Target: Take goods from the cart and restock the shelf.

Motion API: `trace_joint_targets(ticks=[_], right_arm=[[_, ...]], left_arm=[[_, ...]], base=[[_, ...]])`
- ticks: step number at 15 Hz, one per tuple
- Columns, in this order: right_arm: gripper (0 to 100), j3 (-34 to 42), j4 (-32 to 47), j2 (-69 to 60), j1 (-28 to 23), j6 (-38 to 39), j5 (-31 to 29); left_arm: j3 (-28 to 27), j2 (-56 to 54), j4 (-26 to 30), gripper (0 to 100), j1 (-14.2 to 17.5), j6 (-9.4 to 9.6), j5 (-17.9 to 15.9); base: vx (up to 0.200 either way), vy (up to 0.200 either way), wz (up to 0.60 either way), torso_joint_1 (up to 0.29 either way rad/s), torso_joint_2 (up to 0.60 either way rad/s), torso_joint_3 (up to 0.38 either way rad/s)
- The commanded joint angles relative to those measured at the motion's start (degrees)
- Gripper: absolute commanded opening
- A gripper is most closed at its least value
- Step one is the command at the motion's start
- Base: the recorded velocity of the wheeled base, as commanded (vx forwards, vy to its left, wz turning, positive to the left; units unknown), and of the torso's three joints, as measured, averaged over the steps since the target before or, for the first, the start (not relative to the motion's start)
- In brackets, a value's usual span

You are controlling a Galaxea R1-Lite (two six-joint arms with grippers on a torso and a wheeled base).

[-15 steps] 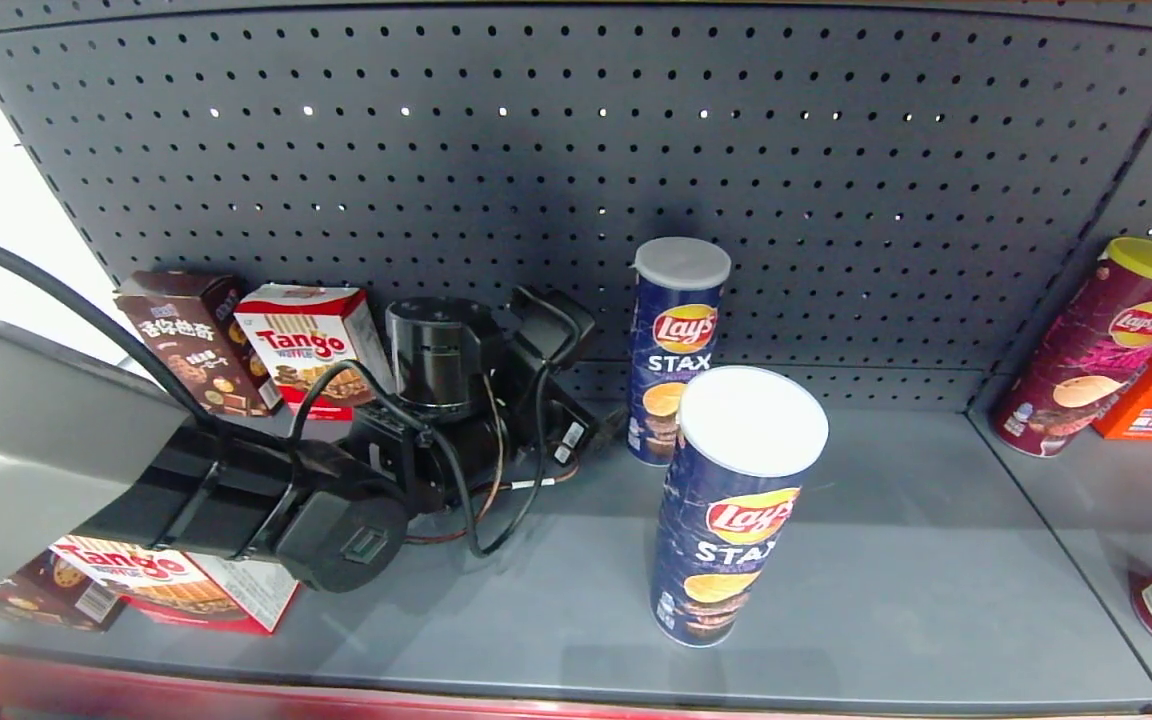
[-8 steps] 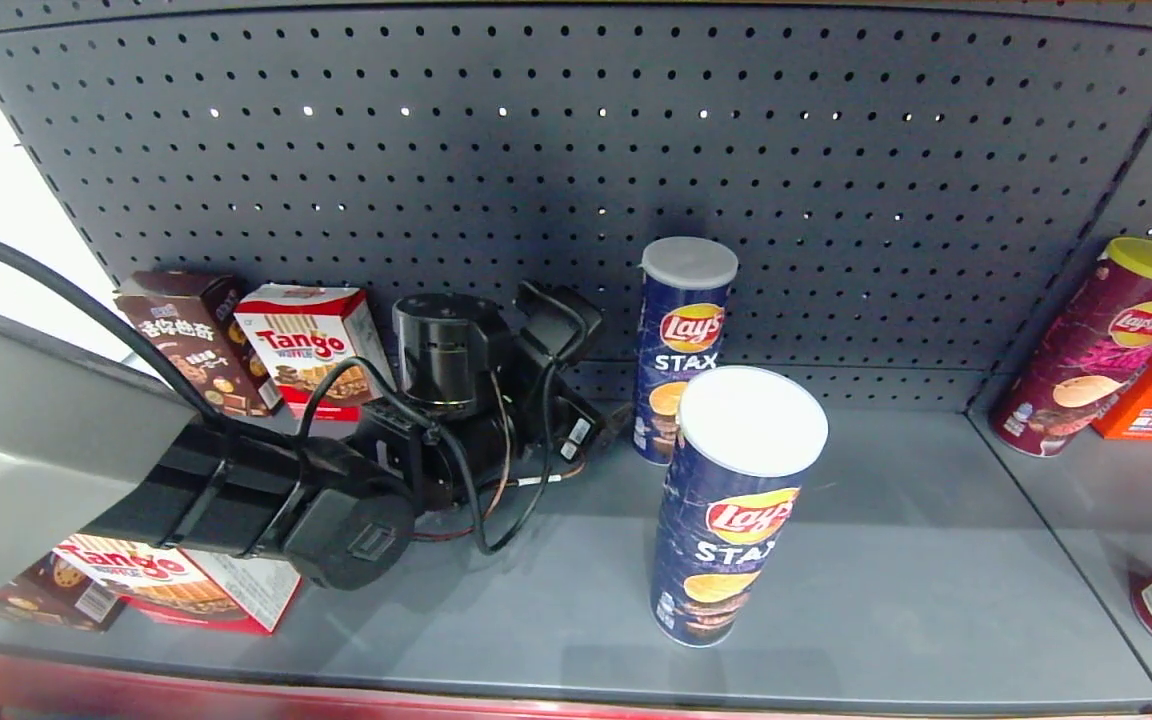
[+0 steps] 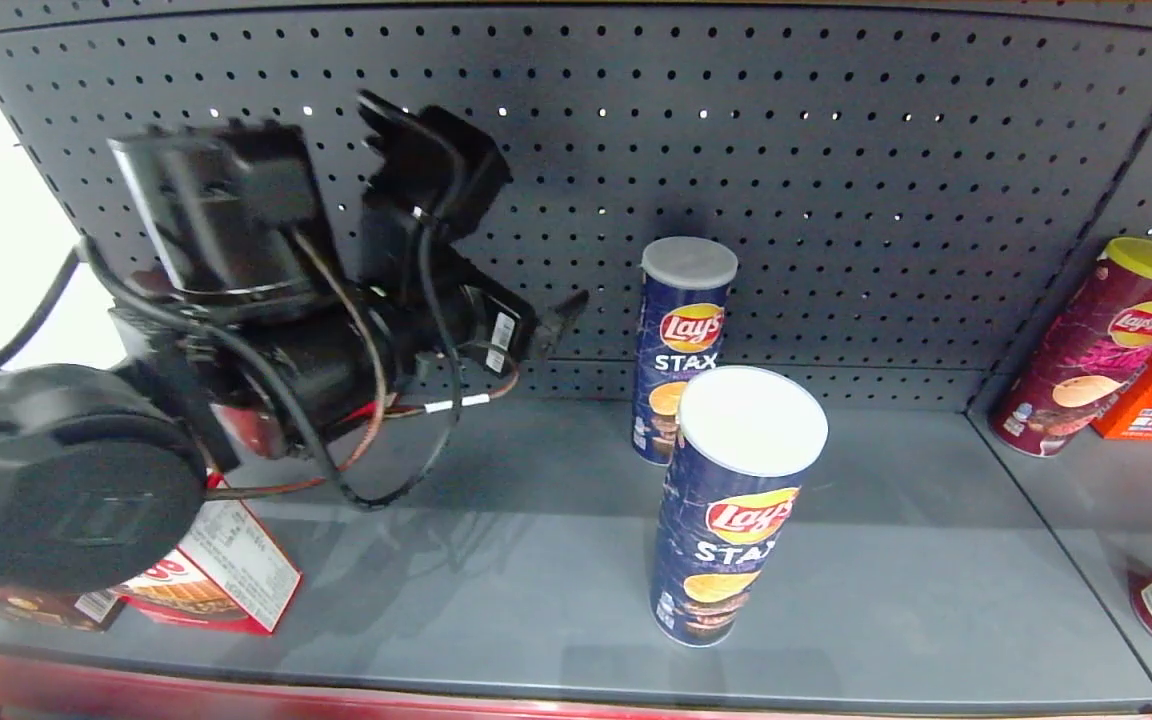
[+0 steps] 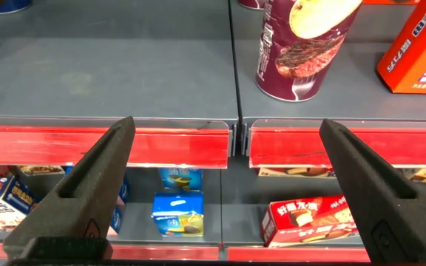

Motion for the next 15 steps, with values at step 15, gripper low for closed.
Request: trace_joint_targets(ticks=[15], right_arm=[[100,-0.04,-0.01,0.0,0.0,0.01,0.0]], left_arm=[[42.35,-70.52,7.49,100,5.43,-2.05,0.14]], base=[[0.0,0.0,0.0,0.0,0.0,0.0]])
